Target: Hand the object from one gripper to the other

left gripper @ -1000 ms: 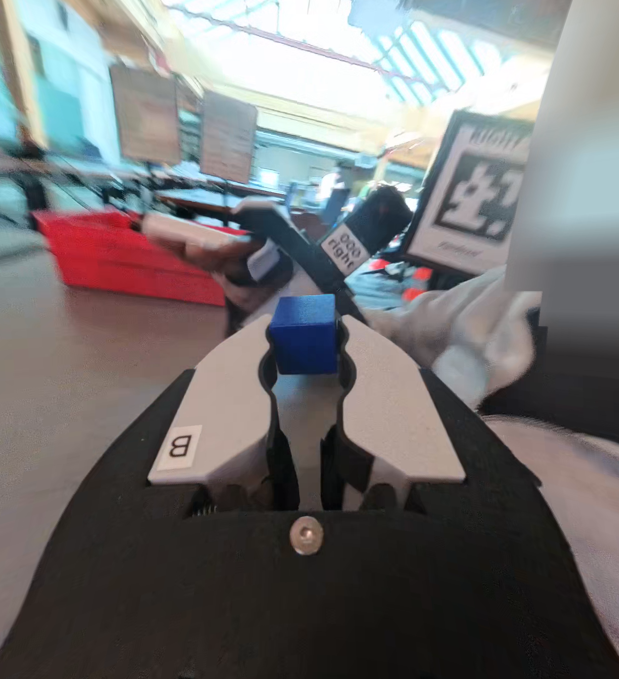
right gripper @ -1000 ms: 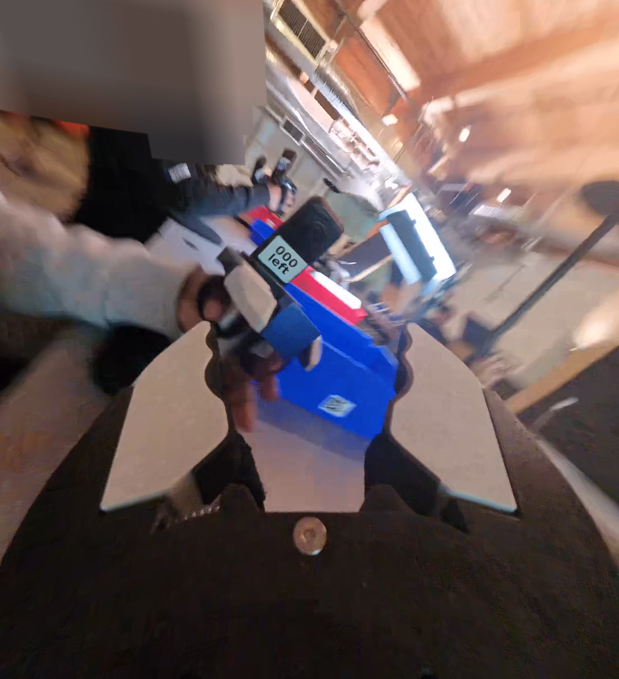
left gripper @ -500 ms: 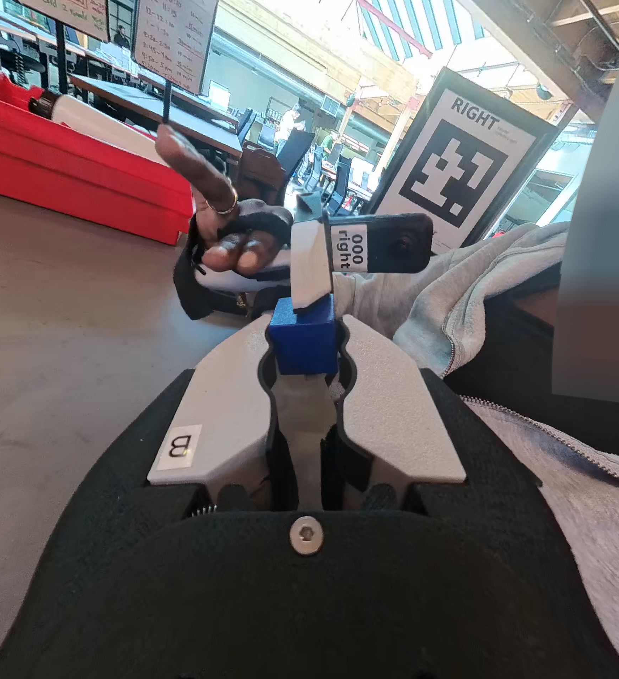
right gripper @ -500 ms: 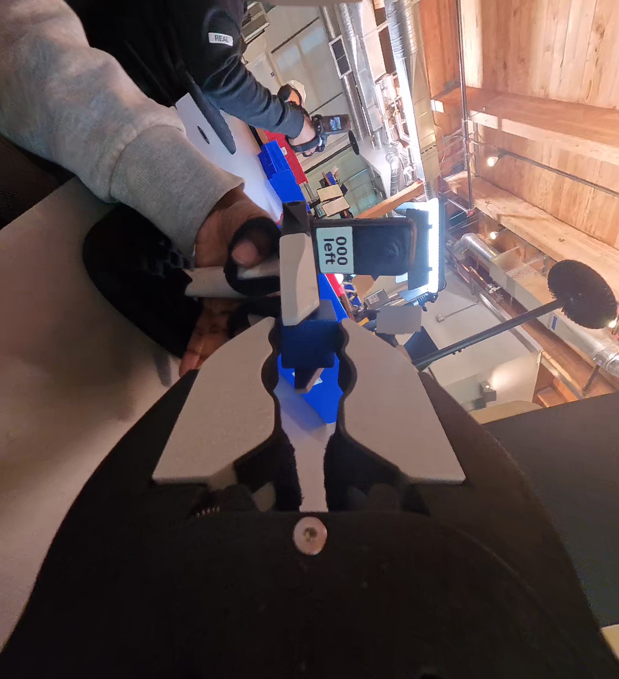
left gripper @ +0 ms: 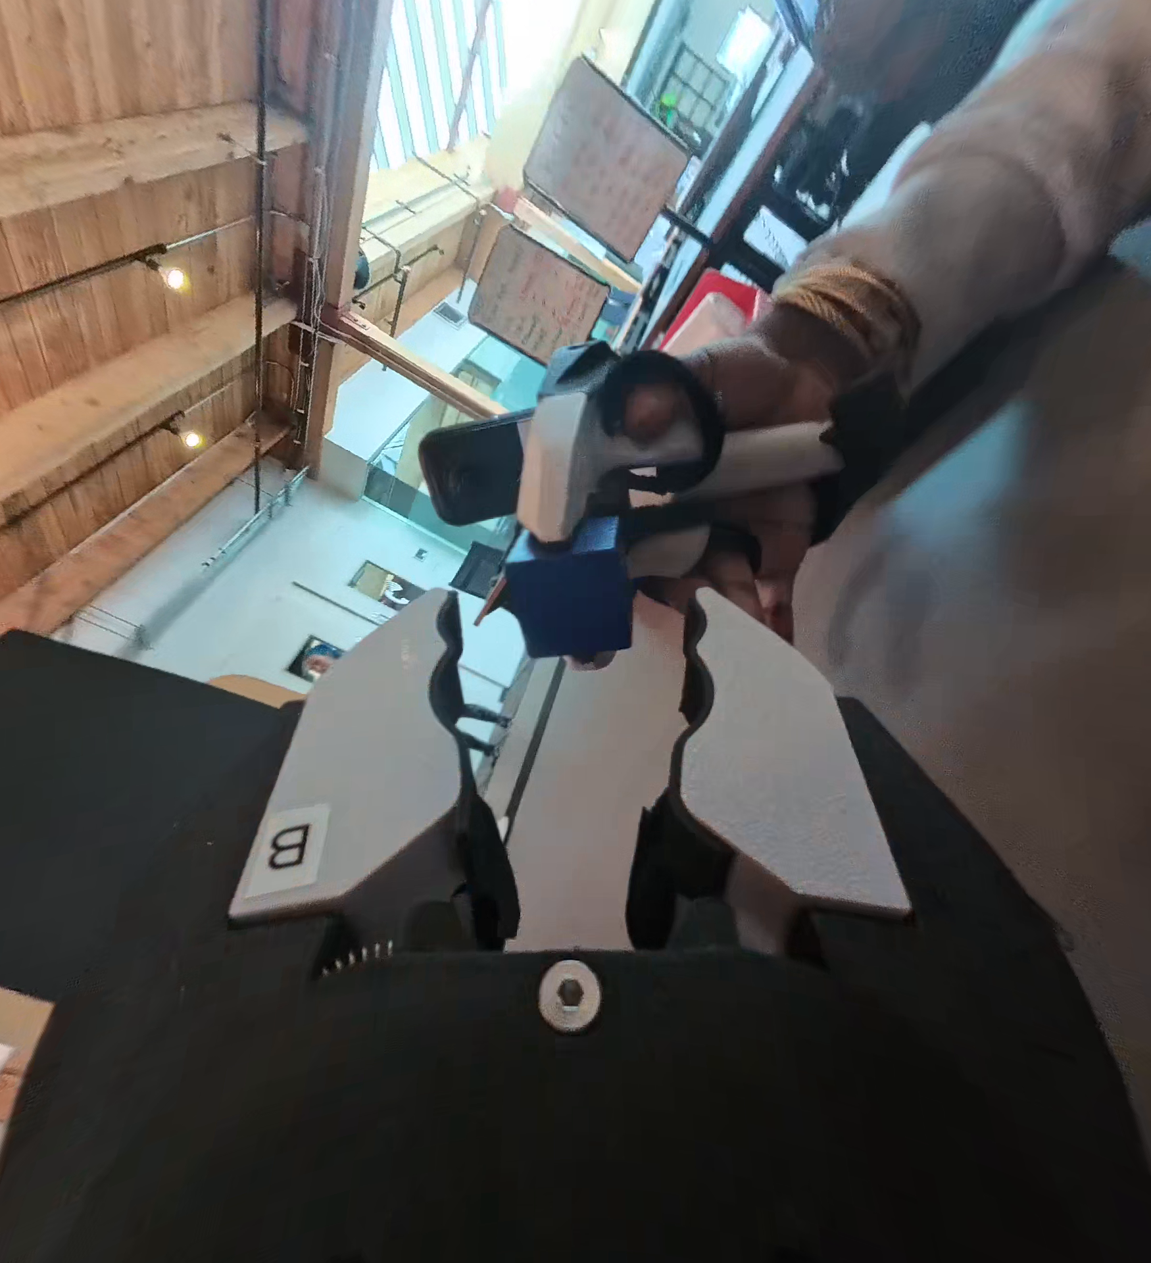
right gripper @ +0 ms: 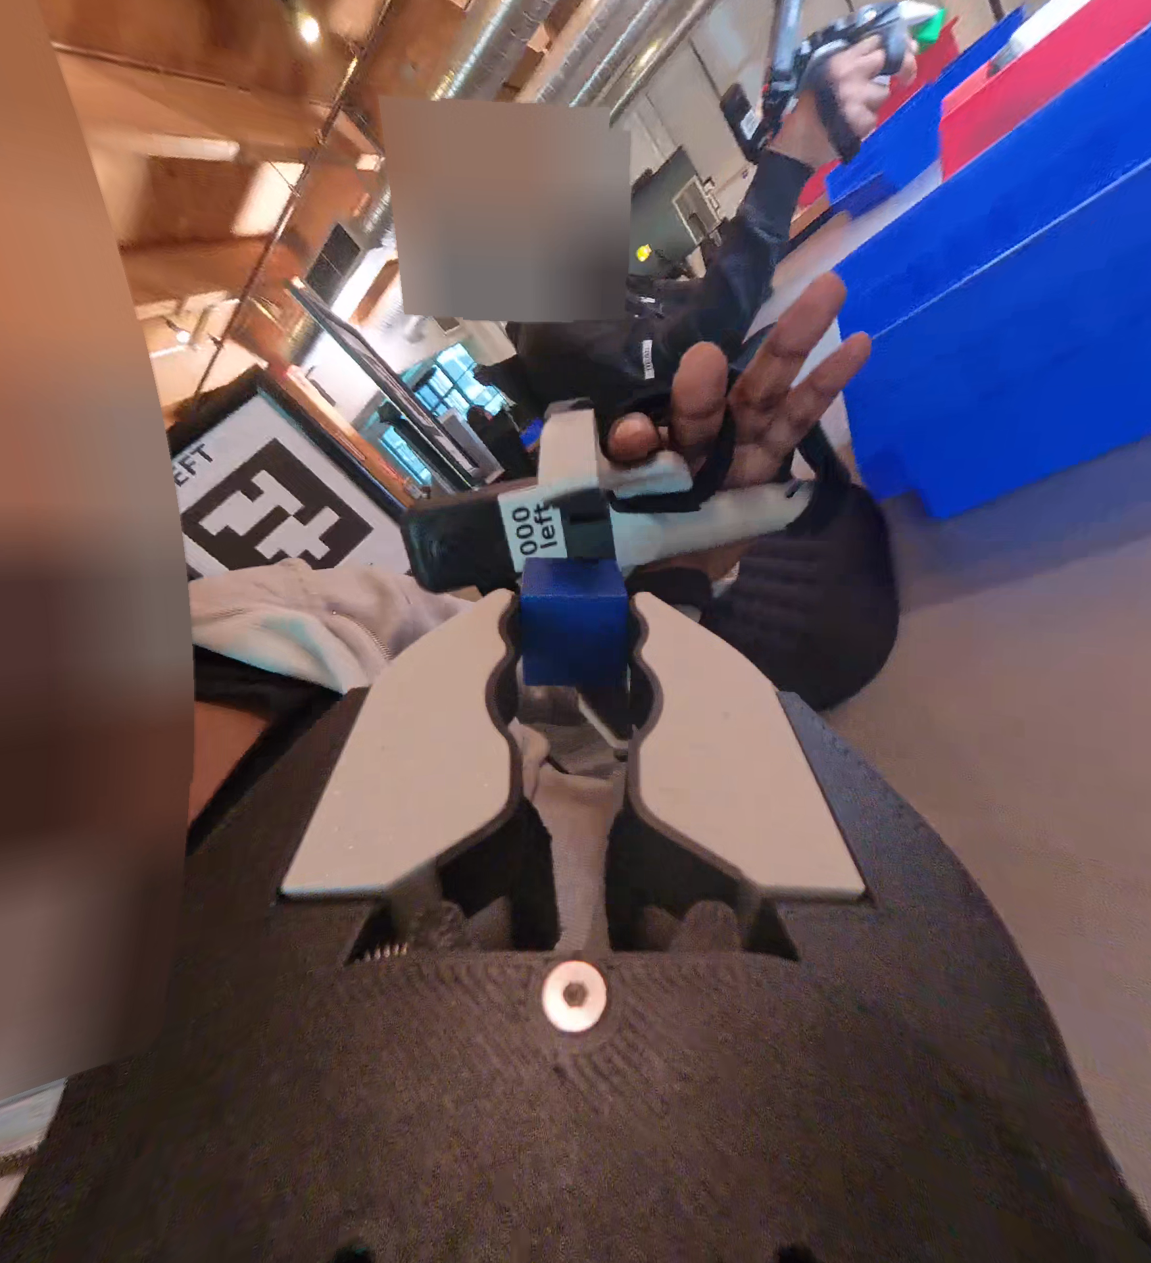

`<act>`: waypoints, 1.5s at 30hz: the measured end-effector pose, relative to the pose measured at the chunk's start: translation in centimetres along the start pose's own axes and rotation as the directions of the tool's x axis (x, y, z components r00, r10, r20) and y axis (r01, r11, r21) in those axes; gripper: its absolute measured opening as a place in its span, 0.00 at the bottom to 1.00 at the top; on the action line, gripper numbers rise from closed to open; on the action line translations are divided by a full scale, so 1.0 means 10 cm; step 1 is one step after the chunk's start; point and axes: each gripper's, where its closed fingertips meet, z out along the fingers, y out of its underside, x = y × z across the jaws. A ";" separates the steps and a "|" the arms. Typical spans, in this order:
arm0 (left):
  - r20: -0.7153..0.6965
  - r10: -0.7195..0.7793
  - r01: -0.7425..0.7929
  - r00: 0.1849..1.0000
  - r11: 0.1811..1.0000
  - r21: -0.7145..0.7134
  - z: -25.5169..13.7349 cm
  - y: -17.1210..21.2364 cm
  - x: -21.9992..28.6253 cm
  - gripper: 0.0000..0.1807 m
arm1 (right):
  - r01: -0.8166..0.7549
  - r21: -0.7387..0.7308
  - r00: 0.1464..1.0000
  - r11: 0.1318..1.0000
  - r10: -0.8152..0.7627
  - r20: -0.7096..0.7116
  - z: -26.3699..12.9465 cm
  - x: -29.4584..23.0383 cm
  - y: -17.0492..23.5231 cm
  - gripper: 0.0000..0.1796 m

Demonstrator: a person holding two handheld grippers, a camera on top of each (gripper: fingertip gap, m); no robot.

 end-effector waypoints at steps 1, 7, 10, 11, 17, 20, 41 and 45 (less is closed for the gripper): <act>-0.003 0.026 -0.026 1.000 1.000 -0.003 0.00 0.00 0.02 0.32 | -0.014 0.001 1.000 1.000 0.014 0.005 0.01 0.01 0.01 0.16; -0.011 0.000 0.000 1.000 1.000 0.021 -0.01 -0.04 0.02 0.17 | 0.012 -0.009 1.000 1.000 -0.012 -0.021 0.03 0.03 0.04 0.16; -0.006 -0.091 0.091 0.996 0.995 0.030 -0.02 -0.03 -0.03 0.16 | 0.053 0.019 0.998 0.998 -0.052 -0.045 0.04 0.04 0.00 0.19; -0.003 -0.163 0.163 0.987 0.985 0.060 -0.03 -0.06 -0.07 0.16 | 0.092 0.051 0.994 0.994 -0.089 -0.061 0.04 0.04 -0.04 0.28; -0.257 -0.828 0.867 0.498 0.474 0.156 -0.23 -0.10 -0.38 0.16 | 0.726 0.050 0.654 0.686 -0.667 -0.356 -0.03 -0.02 -0.28 0.56; -0.441 -0.893 0.991 0.092 0.123 -0.043 -0.23 -0.11 -0.22 0.16 | 0.946 -0.238 0.097 0.218 -0.895 -0.435 -0.05 -0.01 -0.27 0.52; -0.104 -0.529 0.539 0.842 0.821 0.186 -0.13 -0.16 -0.23 0.45 | 0.800 -0.162 0.490 0.578 -0.785 -0.379 -0.02 0.07 -0.14 0.16; 0.013 -0.084 0.082 0.996 0.993 0.090 -0.06 -0.12 -0.06 0.40 | 0.371 -0.007 0.910 0.928 -0.366 -0.195 0.00 0.05 -0.06 0.16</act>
